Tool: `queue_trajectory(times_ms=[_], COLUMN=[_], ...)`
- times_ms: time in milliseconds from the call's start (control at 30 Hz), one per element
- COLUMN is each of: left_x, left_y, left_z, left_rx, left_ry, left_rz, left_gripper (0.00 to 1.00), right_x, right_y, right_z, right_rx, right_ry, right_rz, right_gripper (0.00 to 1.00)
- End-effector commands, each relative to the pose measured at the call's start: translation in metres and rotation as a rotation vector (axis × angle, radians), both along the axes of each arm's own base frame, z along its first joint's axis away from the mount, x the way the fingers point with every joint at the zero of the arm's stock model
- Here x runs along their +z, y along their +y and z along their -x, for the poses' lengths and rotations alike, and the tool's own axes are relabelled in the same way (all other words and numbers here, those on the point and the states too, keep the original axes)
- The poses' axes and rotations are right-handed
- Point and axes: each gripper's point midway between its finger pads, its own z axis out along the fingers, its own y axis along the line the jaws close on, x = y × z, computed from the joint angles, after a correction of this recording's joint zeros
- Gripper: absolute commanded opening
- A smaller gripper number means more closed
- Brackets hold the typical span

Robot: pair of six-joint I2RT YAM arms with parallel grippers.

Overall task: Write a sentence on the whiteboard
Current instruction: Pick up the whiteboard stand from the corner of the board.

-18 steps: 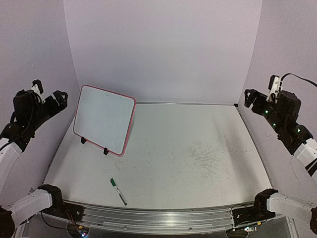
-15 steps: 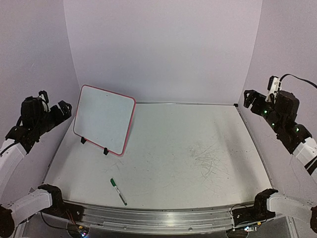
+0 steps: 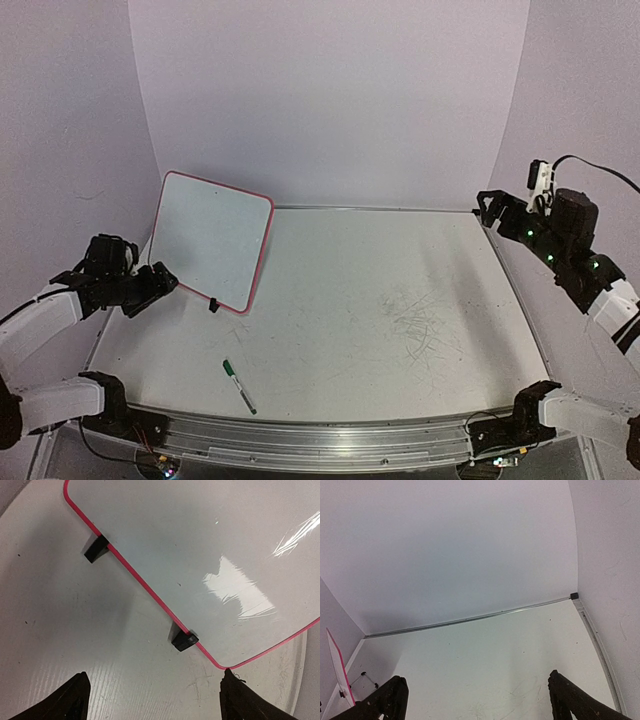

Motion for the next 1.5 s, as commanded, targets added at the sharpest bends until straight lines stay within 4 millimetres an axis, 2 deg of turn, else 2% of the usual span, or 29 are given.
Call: queue_trajectory(times_ms=[0,67,200,300,433,600,733,867,1000,1167,1333,1467], left_x=[-0.010,-0.024,-0.047,-0.052,-0.062,-0.078,-0.079,-0.081,-0.084,-0.077,-0.074,-0.078], left_y=[-0.041,-0.054,-0.063,-0.068,-0.086,-0.103,-0.112,-0.130,-0.146,-0.179,-0.226,-0.264], left_z=[-0.009,-0.011,-0.020,-0.034,-0.051,-0.057,-0.059,-0.059,-0.057,-0.056,-0.058,-0.058], left_rx=[-0.109,-0.149,-0.214,-0.266,-0.368,-0.457,-0.490,-0.526,-0.538,-0.561,-0.589,-0.584], left_ry=[0.001,0.028,0.069,0.061,0.044,0.055,0.033,0.022,0.020,-0.010,-0.028,-0.035], left_rz=[-0.033,-0.083,-0.175,-0.242,-0.255,-0.233,-0.239,-0.248,-0.251,-0.229,-0.197,-0.185], left_gripper=[0.87,0.85,0.82,0.79,0.72,0.66,0.60,0.46,0.27,0.19,0.11,0.07], right_x=[-0.004,-0.004,-0.004,-0.005,-0.004,-0.001,-0.001,-0.007,-0.018,-0.035,-0.061,-0.083], right_y=[0.015,0.018,0.021,0.021,0.021,0.022,0.023,0.026,0.030,0.036,0.047,0.066], right_z=[0.001,0.002,0.004,0.006,0.009,0.012,0.014,0.013,0.012,0.011,0.003,-0.001], right_rx=[0.084,0.100,0.115,0.121,0.127,0.133,0.143,0.155,0.170,0.199,0.231,0.275], right_ry=[0.010,0.012,0.012,0.011,0.007,-0.004,-0.006,0.011,0.038,0.079,0.166,0.239], right_rz=[-0.034,-0.041,-0.050,-0.054,-0.055,-0.061,-0.069,-0.080,-0.100,-0.124,-0.141,-0.139], right_gripper=[0.98,0.98,0.98,0.98,0.98,0.98,0.98,0.98,0.98,0.98,0.98,0.98])
